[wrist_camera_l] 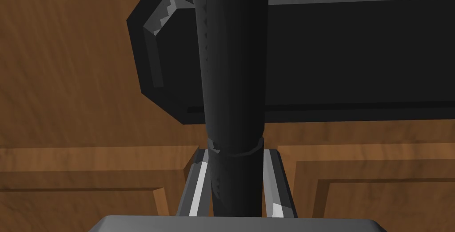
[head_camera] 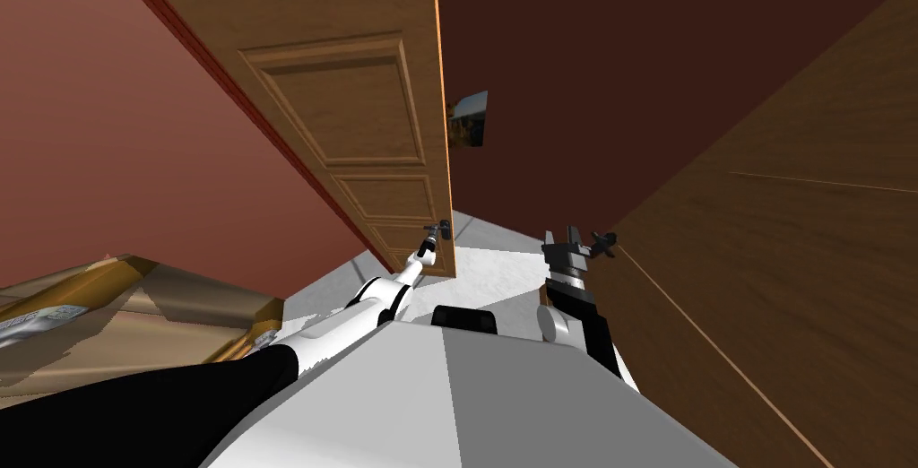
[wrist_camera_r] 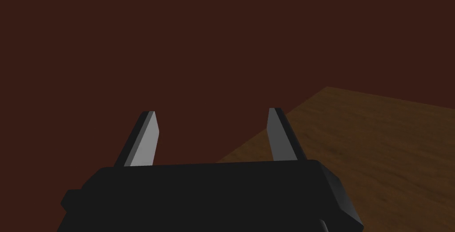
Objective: Push the door open
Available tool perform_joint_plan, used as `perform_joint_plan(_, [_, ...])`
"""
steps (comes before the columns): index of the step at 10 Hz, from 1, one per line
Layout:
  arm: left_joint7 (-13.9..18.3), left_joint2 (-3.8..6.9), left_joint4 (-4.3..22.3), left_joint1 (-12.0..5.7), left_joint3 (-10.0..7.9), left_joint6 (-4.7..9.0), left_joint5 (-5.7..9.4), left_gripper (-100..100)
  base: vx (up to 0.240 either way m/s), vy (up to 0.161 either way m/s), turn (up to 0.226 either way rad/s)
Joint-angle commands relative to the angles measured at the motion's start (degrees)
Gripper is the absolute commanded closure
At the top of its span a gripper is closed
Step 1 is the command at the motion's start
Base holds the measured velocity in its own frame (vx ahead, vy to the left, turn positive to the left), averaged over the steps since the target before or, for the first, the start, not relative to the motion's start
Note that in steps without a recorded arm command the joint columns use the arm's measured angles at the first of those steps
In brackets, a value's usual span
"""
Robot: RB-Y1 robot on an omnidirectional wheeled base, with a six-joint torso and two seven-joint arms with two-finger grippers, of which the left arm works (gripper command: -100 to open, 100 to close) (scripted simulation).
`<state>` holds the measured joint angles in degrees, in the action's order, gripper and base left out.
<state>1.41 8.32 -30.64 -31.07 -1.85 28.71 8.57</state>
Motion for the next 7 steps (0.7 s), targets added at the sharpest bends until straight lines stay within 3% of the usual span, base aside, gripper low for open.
perform_joint_plan(1, [-0.6,0.41,1.3,-0.62,-1.36,0.99,0.37,100,0.136,-0.097,0.053])
perform_joint_plan(3, [-1.0,0.65,1.4,-0.54,-2.28,1.0,0.63,100,0.154,-0.146,0.072])
perform_joint_plan(4, [-0.8,0.52,1.8,-0.53,-1.88,1.21,0.52,100,0.075,-0.064,0.052])
perform_joint_plan(7, [-1.4,1.61,1.8,-0.25,-3.66,1.21,1.27,100,0.174,-0.084,0.063])
